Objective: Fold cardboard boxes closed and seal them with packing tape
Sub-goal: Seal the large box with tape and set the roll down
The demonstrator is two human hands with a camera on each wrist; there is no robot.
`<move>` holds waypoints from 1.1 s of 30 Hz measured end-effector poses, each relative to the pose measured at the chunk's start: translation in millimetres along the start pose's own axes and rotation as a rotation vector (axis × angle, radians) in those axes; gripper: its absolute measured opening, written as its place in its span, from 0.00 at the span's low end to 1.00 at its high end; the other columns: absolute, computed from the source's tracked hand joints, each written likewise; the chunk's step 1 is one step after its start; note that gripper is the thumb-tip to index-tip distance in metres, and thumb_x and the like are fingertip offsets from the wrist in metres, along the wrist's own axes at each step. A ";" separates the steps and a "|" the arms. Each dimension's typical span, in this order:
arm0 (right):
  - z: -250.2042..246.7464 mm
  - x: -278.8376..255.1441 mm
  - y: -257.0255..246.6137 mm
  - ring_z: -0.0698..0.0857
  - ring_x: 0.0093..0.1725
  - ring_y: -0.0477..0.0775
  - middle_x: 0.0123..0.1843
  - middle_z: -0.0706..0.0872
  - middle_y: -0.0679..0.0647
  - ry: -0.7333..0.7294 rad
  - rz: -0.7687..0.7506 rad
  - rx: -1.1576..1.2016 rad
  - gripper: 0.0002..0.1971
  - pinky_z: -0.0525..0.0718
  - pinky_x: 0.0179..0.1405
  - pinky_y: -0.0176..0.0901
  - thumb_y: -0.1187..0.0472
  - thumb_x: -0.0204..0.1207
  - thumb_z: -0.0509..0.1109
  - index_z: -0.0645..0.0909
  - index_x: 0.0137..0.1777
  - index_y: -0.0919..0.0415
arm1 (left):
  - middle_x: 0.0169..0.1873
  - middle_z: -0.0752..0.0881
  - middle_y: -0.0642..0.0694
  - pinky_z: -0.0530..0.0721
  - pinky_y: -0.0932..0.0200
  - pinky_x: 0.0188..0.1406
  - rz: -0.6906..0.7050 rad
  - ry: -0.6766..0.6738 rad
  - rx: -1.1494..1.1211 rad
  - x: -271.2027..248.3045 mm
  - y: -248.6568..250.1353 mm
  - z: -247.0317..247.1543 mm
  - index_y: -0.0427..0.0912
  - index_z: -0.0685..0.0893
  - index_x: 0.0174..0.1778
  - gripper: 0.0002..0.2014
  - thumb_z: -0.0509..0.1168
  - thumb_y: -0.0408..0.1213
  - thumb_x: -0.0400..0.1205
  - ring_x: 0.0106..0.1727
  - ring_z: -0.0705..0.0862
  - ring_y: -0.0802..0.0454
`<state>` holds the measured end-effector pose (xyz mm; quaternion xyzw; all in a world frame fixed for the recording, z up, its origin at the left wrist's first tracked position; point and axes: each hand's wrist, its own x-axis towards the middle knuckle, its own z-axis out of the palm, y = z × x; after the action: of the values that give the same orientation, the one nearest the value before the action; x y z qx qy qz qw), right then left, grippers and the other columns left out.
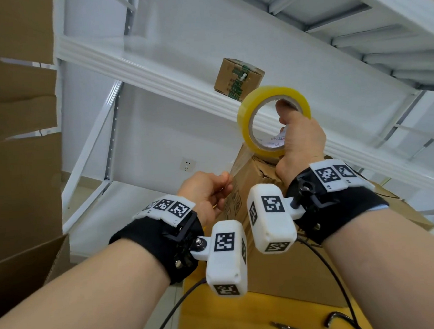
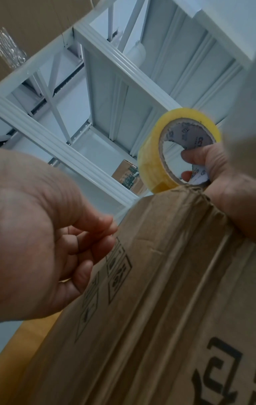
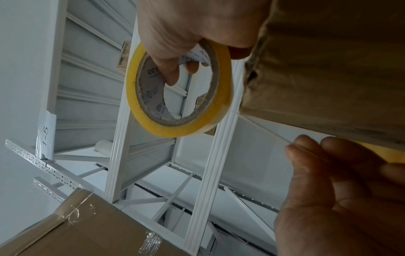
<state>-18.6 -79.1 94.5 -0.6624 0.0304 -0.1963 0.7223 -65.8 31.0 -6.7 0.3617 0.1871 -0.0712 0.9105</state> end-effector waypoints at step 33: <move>0.8 -6.2 -1.8 0.85 0.51 0.54 0.45 0.89 0.51 -0.031 -0.024 0.025 0.07 0.84 0.65 0.62 0.57 0.71 0.82 0.85 0.39 0.54 | 0.40 0.90 0.43 0.75 0.59 0.31 0.217 0.079 0.019 24.3 -16.4 -0.3 0.46 0.74 0.53 0.22 0.77 0.25 0.72 0.35 0.86 0.51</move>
<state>-24.5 -76.5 95.1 -0.6566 0.0088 -0.1950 0.7285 -47.9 19.4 -26.9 0.3908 0.1819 0.0403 0.9014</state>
